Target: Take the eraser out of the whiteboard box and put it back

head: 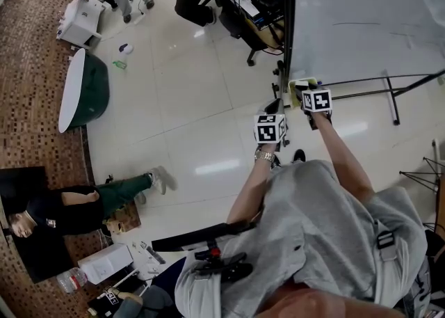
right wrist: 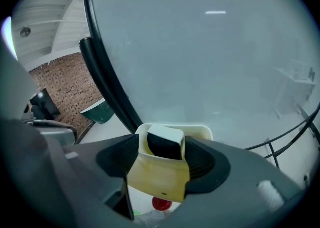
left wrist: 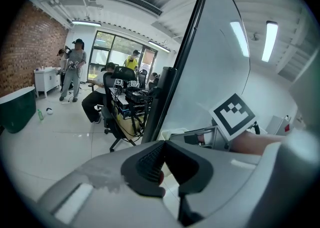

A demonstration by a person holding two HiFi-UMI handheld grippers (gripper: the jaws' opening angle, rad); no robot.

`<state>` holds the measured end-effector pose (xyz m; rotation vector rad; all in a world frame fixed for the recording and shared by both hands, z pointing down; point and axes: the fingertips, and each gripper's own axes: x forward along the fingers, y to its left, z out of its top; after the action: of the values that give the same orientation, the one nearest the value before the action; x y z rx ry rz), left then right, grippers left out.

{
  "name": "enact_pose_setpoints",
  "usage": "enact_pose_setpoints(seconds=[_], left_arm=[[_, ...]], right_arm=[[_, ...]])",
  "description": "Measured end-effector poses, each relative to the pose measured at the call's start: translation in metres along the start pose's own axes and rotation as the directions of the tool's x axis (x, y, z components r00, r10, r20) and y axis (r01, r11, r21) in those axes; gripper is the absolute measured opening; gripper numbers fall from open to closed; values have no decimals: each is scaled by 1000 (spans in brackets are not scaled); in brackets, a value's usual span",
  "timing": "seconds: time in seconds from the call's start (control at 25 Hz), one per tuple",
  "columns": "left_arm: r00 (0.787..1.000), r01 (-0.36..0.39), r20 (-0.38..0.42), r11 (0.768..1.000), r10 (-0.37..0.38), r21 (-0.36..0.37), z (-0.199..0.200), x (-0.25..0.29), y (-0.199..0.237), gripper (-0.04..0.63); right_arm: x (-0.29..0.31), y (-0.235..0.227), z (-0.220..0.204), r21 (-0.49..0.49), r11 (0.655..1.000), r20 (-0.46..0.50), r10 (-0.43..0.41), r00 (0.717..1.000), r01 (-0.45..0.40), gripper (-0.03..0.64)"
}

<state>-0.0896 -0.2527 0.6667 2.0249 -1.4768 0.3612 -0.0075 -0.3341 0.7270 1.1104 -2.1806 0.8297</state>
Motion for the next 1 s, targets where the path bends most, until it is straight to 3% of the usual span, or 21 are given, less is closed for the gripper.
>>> enact_pose_setpoints(seconds=[0.2,0.24,0.32,0.52,1.0], left_arm=[[1000,9,3,1000,-9,-2,-3,-3,0,3],[1000,7,3,1000,-7,-1,-3,-4,1,3],[1000,3,3,1000,-3,-1,-3,-7,3,3],[1000,-2,2,1000,2,-3,-3,-11,7,3],[999,34,-2,999,-34,0,-25,-14,-17,3]], right_arm=[[-18,-9,5,37,998,52,-55,997,54,273],[-27,-12,6,46,996,75,-83,994,80,226],[-41,-10,7,50,992,112,-117,987,112,3],[-45,20,-2,4,998,98,-68,993,68,3],[-64,72,-48,15,1000,81,21,996,-23,3]])
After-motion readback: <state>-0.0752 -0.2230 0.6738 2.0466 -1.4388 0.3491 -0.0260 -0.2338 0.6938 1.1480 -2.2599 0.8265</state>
